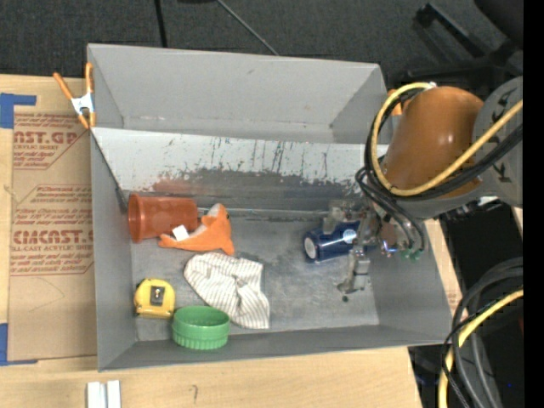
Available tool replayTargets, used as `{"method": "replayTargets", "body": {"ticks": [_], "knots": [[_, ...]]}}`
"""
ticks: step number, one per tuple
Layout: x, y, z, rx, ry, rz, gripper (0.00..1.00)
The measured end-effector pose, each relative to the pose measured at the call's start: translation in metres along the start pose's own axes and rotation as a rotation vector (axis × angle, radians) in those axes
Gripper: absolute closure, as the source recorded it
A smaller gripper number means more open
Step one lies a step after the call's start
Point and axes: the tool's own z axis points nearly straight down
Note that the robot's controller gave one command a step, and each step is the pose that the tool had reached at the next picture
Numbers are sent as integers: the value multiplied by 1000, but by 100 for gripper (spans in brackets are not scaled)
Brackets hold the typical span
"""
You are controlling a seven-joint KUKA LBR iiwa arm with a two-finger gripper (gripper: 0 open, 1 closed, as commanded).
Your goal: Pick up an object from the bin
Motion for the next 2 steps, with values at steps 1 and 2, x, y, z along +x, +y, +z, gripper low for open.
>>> {"method": "replayTargets", "body": {"ticks": [1, 2], "knots": [[-2, 0, -5, 1, -8, -1, 0], [-23, -31, 63, 0, -13, 88, 0]]}}
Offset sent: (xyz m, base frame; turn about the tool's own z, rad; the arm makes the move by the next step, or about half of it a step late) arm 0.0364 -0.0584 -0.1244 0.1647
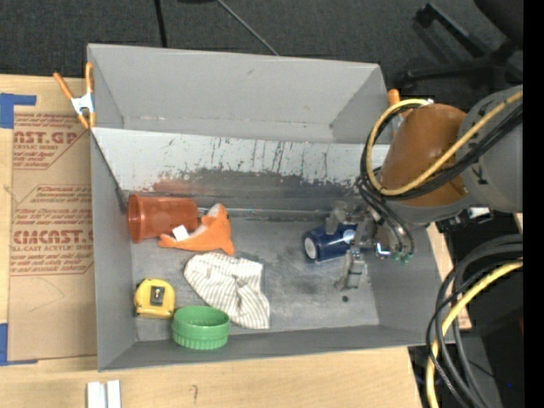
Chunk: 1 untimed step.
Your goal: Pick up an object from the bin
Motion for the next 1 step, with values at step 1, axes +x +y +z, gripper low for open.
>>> {"method": "replayTargets", "body": {"ticks": [1], "knots": [[-42, -20, 57, -8, -15, 17, 0]]}}
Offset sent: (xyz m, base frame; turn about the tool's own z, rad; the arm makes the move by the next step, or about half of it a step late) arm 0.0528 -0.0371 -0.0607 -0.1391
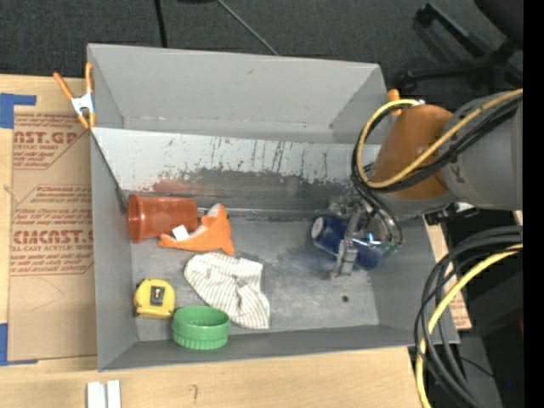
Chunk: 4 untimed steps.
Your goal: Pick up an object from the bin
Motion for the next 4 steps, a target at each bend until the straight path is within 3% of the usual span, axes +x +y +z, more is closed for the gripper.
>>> {"method": "replayTargets", "body": {"ticks": [1, 2, 3, 4], "knots": [[-12, -11, 5, 7, 20, -156, 0], [-2, 0, 1, 0, 0, -1, 0], [-12, -10, 5, 7, 18, -157, 100], [-12, -10, 5, 7, 18, -157, 100]]}}
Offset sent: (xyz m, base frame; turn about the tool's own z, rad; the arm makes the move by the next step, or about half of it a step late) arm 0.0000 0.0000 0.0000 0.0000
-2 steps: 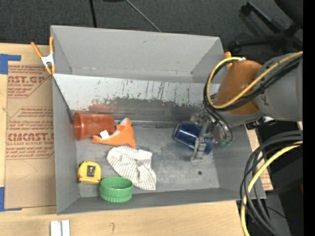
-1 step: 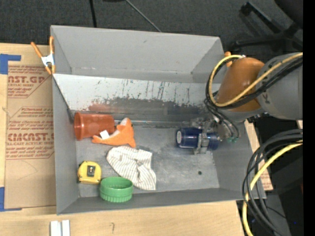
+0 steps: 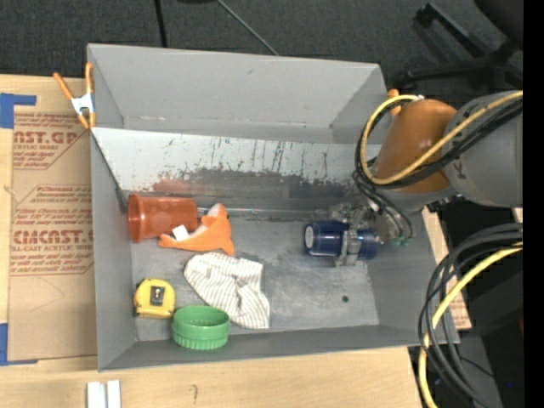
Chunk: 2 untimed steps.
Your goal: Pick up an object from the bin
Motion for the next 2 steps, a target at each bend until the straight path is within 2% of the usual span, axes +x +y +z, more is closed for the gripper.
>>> {"method": "replayTargets", "body": {"ticks": [2], "knots": [[2, 1, -22, -1, 7, 0, 100]]}}
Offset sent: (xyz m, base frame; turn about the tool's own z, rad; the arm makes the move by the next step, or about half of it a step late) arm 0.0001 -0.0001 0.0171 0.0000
